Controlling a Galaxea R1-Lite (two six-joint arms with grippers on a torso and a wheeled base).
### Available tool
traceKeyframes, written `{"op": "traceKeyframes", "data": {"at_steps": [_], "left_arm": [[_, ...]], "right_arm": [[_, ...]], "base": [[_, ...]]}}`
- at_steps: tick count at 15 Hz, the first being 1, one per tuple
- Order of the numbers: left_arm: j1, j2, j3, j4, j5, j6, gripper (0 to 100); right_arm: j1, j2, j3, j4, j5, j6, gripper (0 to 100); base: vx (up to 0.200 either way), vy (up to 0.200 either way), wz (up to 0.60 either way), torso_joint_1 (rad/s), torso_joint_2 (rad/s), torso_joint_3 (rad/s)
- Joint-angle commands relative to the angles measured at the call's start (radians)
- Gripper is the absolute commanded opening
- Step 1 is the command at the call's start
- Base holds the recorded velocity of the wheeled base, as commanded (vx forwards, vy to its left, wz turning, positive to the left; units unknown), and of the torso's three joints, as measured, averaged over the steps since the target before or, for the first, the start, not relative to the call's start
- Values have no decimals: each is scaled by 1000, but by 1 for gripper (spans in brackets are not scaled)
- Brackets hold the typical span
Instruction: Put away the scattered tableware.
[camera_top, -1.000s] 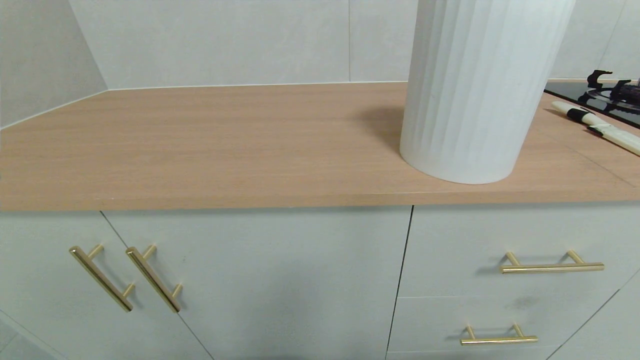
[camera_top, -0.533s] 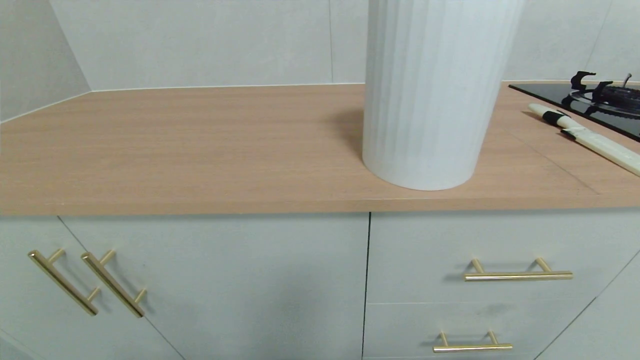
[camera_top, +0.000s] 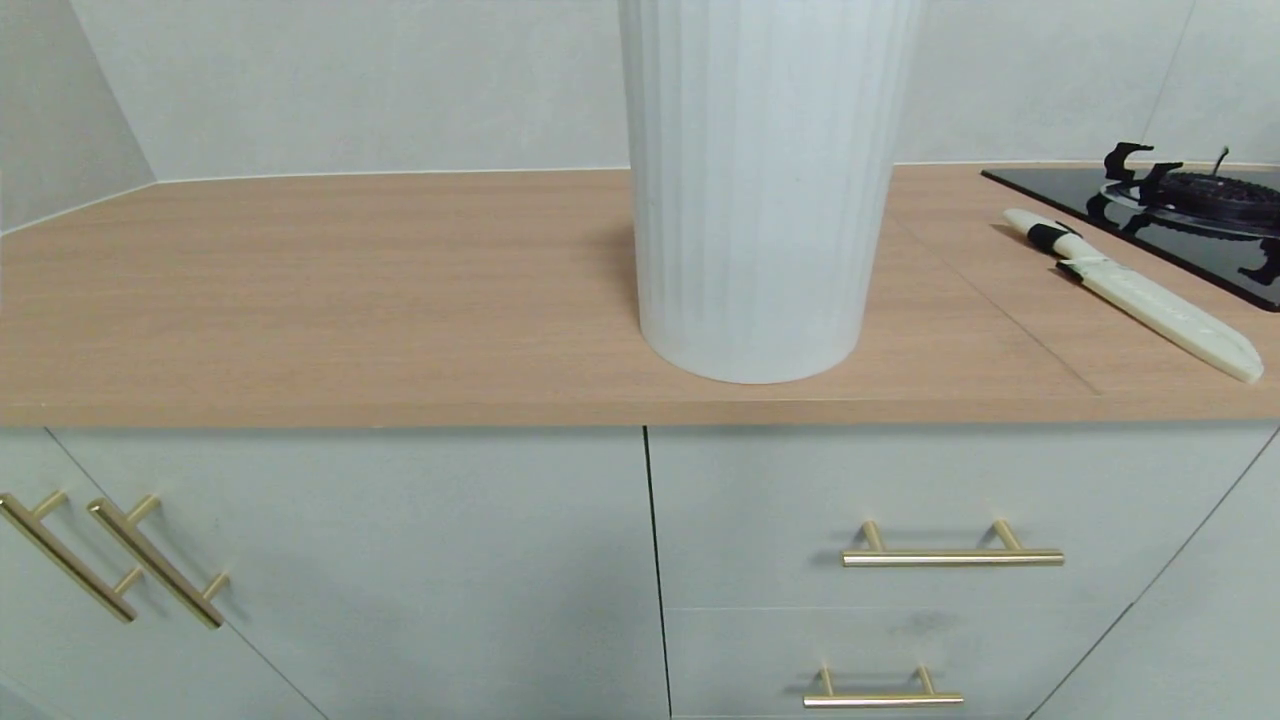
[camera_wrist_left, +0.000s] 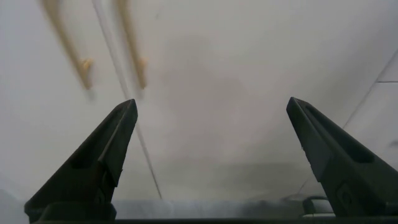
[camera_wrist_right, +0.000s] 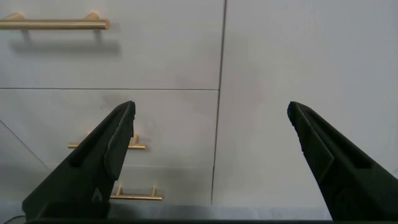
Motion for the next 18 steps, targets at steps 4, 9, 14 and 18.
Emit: {"op": "traceKeyframes", "data": {"at_steps": [4,9,14,18], "left_arm": [[1,2,0,-1,0,-1,100],[1,2,0,-1,0,-1,100],[1,2,0,-1,0,-1,100],[1,2,0,-1,0,-1,100]], "right_arm": [[1,1,0,0,0,0,100],[1,1,0,0,0,0,100],[-1,1,0,0,0,0,100],[1,1,0,0,0,0,100]], "base": [[0,0,0,0,0,0],[0,0,0,0,0,0],[0,0,0,0,0,0],[0,0,0,0,0,0]]}}
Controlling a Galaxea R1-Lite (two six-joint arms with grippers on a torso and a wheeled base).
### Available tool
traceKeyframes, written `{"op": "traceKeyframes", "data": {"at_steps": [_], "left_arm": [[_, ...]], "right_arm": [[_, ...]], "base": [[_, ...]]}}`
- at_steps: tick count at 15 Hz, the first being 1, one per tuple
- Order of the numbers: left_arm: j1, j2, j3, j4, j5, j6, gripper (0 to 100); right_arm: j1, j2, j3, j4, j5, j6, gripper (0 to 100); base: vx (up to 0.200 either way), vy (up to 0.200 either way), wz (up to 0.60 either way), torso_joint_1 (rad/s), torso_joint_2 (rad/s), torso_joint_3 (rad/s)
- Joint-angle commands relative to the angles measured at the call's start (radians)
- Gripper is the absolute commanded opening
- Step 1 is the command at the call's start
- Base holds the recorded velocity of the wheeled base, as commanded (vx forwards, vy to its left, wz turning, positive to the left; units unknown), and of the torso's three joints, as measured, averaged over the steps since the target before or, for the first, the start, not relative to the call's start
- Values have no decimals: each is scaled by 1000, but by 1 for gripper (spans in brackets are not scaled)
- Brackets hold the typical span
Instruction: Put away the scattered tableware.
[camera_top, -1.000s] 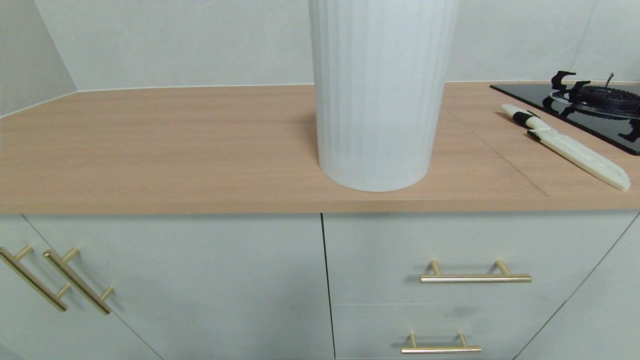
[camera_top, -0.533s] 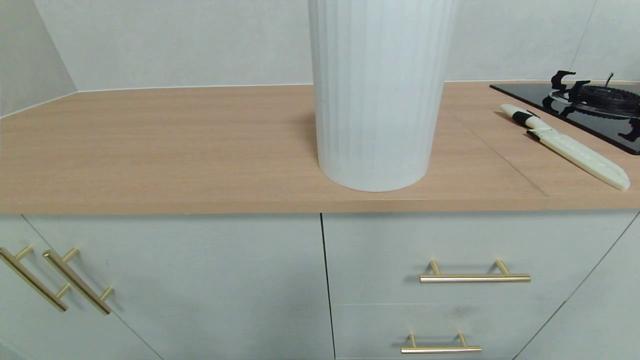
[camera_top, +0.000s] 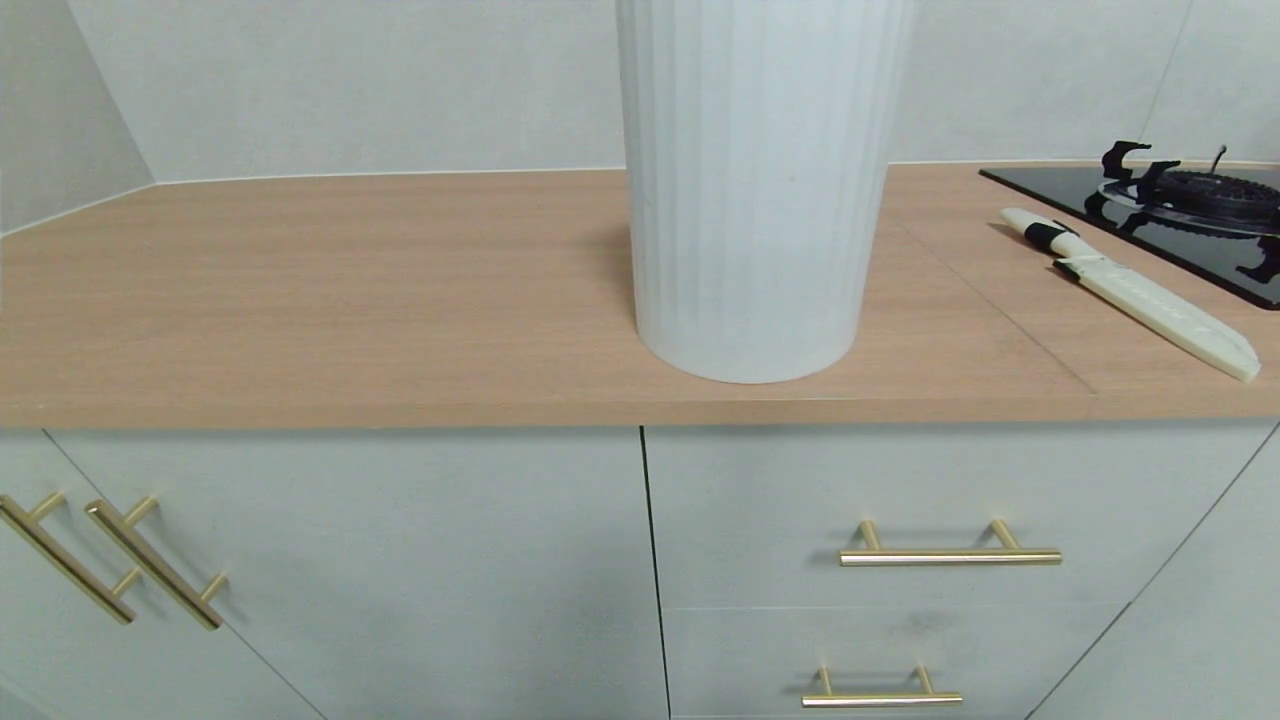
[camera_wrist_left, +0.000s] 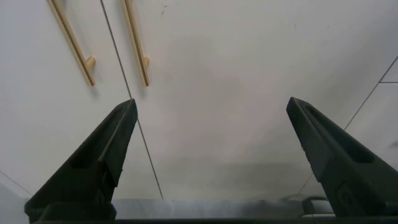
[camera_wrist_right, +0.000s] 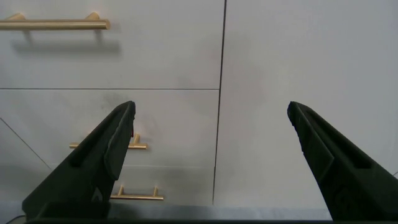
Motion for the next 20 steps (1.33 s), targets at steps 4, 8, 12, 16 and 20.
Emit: {"op": "traceKeyframes", "data": {"at_steps": [4,8,12,16,20], "left_arm": [[0,2,0,0,0,0,100],[0,2,0,0,0,0,100],[0,2,0,0,0,0,100],[0,2,0,0,0,0,100],[0,2,0,0,0,0,100]], "right_arm": [[-1,1,0,0,1,0,100],[1,1,0,0,1,0,100],[-1,1,0,0,1,0,100],[-1,1,0,0,1,0,100],[-1,1,0,0,1,0,100]], "base": [[0,0,0,36,-185,-130],[0,0,0,129,-396,-294],[0,0,0,174,-481,-288],[0,0,0,191,-472,-284],[0,0,0,209,-488,-282]]}}
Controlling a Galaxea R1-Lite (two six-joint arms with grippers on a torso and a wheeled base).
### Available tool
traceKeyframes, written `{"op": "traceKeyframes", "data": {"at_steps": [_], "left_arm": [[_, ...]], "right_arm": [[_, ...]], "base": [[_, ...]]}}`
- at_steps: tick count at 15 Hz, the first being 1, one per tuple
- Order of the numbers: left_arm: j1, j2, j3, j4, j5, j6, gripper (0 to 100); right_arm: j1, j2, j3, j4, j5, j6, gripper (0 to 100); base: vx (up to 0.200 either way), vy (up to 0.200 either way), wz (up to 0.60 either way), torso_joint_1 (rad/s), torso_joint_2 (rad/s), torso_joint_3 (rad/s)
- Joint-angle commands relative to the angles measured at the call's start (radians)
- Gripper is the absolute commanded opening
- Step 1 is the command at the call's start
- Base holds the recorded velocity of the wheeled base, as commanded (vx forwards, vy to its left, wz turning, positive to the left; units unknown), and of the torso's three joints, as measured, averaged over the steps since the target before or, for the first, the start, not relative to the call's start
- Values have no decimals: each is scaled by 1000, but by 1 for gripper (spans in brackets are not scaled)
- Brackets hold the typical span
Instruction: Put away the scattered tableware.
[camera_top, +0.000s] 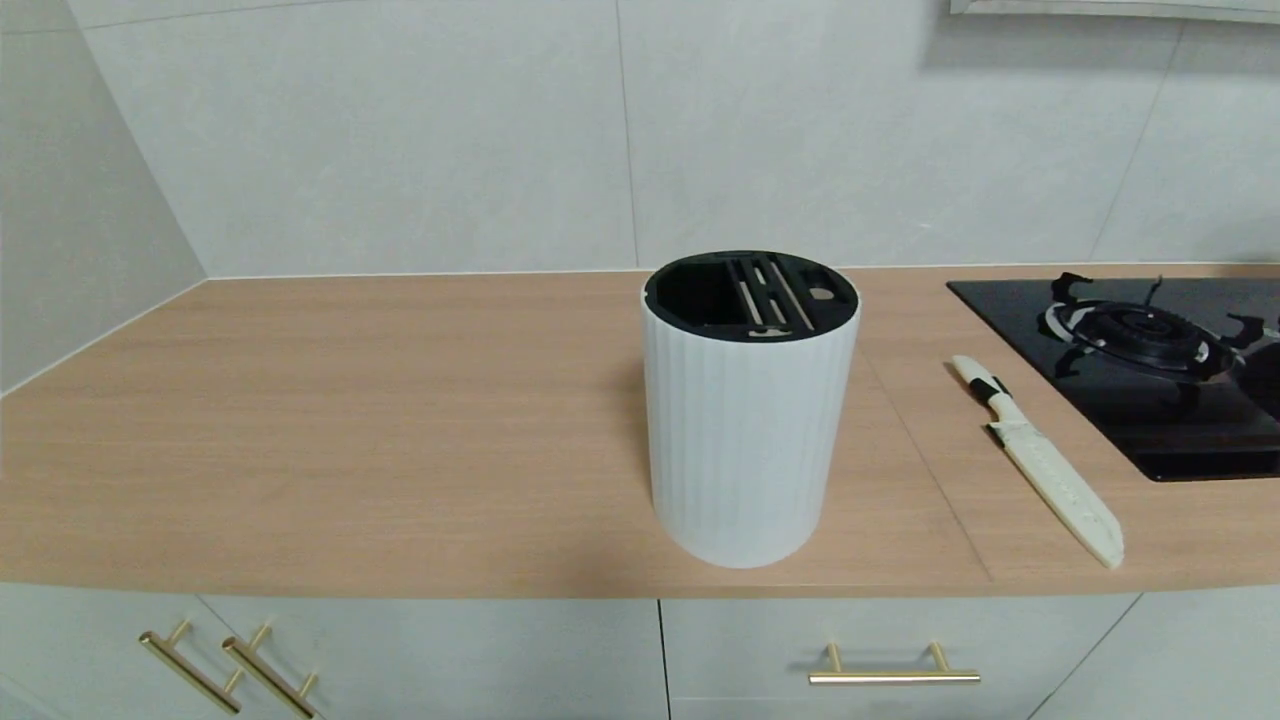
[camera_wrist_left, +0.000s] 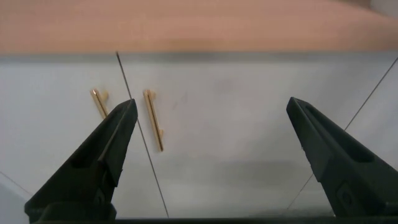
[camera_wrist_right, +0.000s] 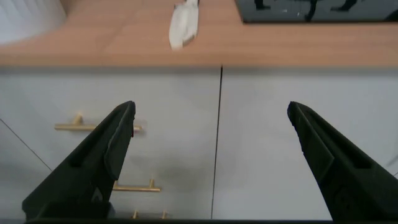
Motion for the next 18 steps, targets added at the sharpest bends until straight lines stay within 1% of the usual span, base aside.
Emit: {"op": "traceKeyframes", "data": {"at_steps": [1,9,15,18], "left_arm": [[0,2,0,0,0,0,100],[0,2,0,0,0,0,100],[0,2,0,0,0,0,100],[0,2,0,0,0,0,100]], "right_arm": [[1,1,0,-1,1,-1,100],[-1,1,0,-1,1,-1,100],[-1,1,0,-1,1,-1,100],[1,1,0,-1,1,-1,100]], "base": [[0,0,0,217,-496,-281],[0,0,0,240,-523,-287],[0,0,0,277,-588,-308],[0,0,0,219,-463,-245]]}}
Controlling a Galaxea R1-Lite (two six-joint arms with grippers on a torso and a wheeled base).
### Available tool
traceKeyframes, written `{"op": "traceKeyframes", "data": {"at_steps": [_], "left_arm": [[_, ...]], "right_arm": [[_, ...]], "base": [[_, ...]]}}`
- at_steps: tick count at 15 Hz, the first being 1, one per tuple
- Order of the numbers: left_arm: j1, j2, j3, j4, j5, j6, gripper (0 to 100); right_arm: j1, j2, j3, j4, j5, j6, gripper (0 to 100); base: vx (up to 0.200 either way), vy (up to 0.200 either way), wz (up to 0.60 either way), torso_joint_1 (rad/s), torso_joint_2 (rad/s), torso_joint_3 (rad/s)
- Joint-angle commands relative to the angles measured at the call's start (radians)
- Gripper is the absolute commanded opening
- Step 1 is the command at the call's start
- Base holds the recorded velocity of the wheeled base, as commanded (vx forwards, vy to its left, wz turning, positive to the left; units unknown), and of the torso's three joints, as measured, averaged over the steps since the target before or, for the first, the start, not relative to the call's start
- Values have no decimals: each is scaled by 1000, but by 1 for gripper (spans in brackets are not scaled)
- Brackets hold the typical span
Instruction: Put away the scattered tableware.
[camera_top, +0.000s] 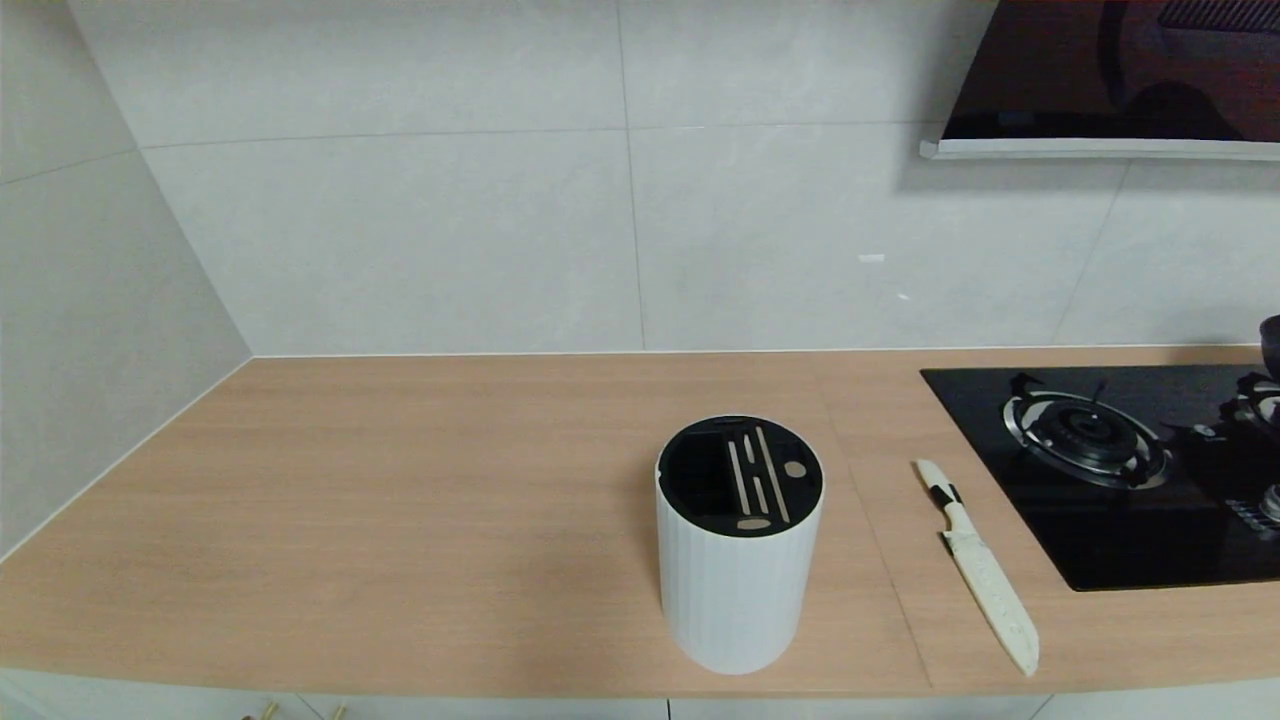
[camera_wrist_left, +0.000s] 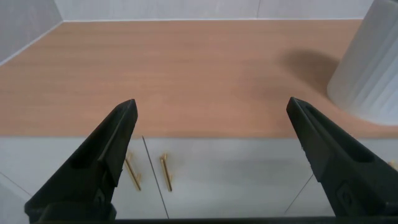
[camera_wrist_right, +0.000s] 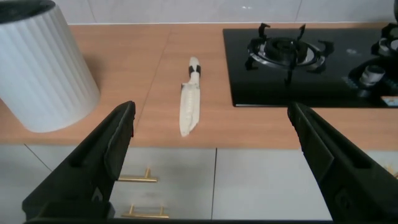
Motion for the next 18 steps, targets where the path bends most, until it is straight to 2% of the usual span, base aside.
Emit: {"op": "traceKeyframes", "data": {"at_steps": [1,14,16,18], "left_arm": [[0,2,0,-1,0,0,100],[0,2,0,-1,0,0,100],[0,2,0,-1,0,0,100],[0,2,0,-1,0,0,100]], "right_arm": [[1,1,0,-1,0,0,100],[1,1,0,-1,-1,-39,100],[1,6,-72,-34,16,-14,100],[9,78,-149,-28,77,29,100]], "base": [[0,0,0,163,-364,-178],[0,0,0,4,-7,-3],[0,0,0,0,0,0],[0,0,0,0,0,0]]}}
